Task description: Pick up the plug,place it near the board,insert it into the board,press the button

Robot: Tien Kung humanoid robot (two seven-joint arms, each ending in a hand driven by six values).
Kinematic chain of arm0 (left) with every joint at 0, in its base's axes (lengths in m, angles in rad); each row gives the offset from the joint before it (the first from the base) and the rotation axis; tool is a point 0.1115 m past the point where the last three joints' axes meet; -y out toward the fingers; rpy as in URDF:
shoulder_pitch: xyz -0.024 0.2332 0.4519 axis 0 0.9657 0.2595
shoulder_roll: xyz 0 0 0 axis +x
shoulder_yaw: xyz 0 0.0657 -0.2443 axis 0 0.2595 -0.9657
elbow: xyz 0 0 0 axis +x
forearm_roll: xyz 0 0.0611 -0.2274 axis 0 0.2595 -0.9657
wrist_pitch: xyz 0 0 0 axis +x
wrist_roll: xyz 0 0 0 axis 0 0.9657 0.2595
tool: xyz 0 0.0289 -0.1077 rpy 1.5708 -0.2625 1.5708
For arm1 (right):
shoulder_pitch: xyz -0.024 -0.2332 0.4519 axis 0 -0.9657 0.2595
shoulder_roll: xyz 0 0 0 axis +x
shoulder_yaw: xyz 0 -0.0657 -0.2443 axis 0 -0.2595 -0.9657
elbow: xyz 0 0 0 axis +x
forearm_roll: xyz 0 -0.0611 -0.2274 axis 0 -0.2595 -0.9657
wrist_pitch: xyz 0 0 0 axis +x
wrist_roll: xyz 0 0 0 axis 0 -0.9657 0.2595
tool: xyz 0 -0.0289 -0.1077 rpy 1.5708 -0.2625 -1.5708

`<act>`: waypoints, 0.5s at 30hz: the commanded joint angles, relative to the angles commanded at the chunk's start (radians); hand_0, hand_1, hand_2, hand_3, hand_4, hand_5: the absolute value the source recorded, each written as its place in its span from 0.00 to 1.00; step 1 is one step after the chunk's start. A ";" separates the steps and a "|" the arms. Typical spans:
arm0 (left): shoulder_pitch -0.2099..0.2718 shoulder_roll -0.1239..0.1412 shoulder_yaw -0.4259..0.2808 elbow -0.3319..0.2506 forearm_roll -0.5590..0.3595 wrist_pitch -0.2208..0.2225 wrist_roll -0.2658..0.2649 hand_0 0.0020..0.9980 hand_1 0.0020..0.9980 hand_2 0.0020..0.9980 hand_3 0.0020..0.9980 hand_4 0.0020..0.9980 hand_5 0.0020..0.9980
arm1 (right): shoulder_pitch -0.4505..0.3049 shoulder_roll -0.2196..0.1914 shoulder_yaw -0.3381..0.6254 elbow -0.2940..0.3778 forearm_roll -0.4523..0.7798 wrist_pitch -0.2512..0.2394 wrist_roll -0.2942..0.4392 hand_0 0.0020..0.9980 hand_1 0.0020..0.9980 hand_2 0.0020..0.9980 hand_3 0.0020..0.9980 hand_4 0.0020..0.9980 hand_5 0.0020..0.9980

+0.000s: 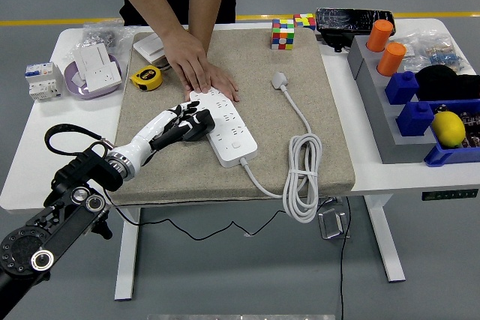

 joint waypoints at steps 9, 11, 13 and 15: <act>-0.003 -0.002 0.014 0.019 0.022 -0.001 0.000 1.00 1.00 0.99 0.99 1.00 1.00 | 0.002 -0.001 0.000 0.000 0.000 -0.001 0.000 0.85 0.77 0.74 0.77 1.00 1.00; -0.003 -0.003 0.018 0.020 0.027 0.000 -0.001 1.00 1.00 0.99 0.99 1.00 1.00 | 0.001 0.000 -0.001 0.000 0.001 -0.001 0.000 0.85 0.77 0.74 0.77 1.00 1.00; -0.006 -0.004 0.023 0.021 0.031 0.000 -0.001 1.00 1.00 0.99 0.99 1.00 1.00 | 0.000 -0.001 -0.002 -0.001 0.002 -0.001 0.000 0.85 0.77 0.74 0.77 1.00 1.00; -0.011 -0.006 0.027 0.025 0.035 0.001 -0.002 1.00 1.00 0.99 0.98 1.00 1.00 | 0.000 -0.001 -0.003 -0.001 0.003 0.000 0.000 0.85 0.77 0.74 0.77 1.00 1.00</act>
